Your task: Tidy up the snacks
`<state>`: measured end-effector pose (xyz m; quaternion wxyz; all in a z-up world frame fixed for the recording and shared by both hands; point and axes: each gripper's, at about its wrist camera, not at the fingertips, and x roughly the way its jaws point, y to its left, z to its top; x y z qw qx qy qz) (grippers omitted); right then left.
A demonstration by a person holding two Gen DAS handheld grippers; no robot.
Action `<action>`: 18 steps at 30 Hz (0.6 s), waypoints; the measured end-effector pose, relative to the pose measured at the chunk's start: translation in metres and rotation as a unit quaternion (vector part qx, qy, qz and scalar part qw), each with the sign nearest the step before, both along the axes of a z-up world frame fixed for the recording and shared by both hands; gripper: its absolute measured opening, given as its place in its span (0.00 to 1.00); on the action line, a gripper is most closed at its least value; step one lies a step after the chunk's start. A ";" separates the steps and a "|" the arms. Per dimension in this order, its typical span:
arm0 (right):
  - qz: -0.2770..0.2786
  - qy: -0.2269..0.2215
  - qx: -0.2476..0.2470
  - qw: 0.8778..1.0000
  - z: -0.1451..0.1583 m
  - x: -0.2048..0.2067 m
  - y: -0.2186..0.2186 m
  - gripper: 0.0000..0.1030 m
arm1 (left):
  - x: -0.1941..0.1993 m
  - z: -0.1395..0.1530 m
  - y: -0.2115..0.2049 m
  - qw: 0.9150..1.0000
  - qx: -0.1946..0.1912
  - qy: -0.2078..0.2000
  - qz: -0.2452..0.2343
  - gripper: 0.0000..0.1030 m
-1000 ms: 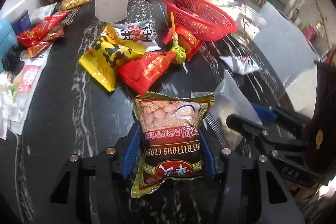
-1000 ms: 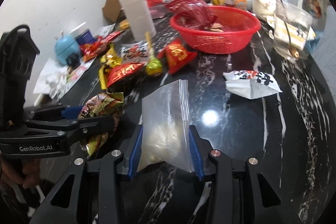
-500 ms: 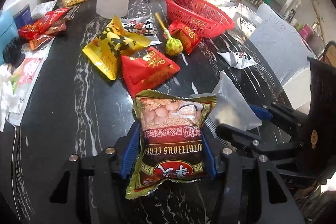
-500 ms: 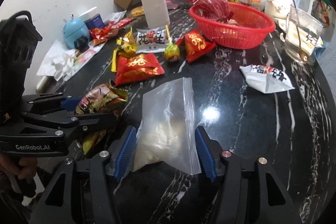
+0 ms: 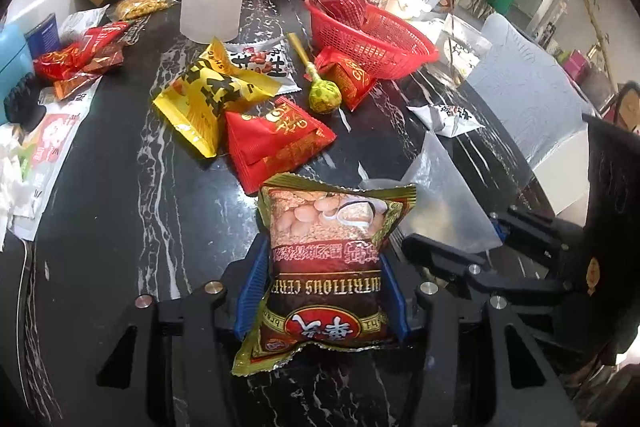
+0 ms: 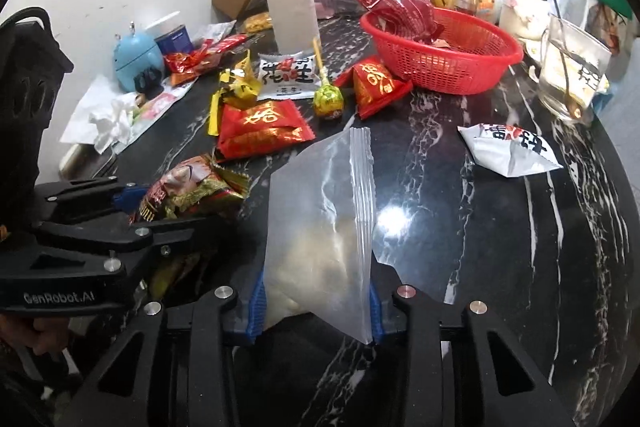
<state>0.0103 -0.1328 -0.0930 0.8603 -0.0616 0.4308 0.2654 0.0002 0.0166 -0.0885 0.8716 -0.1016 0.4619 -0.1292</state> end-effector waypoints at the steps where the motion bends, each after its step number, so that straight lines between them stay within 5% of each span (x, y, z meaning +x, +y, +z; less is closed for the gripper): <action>1: 0.000 0.000 0.003 1.000 0.001 -0.001 0.000 0.37 | -0.001 0.001 0.000 1.000 -0.002 -0.001 0.001 0.49; 18: -0.032 -0.014 0.032 0.999 0.018 -0.034 -0.023 0.37 | -0.026 0.027 -0.016 0.998 -0.015 -0.040 -0.041 0.43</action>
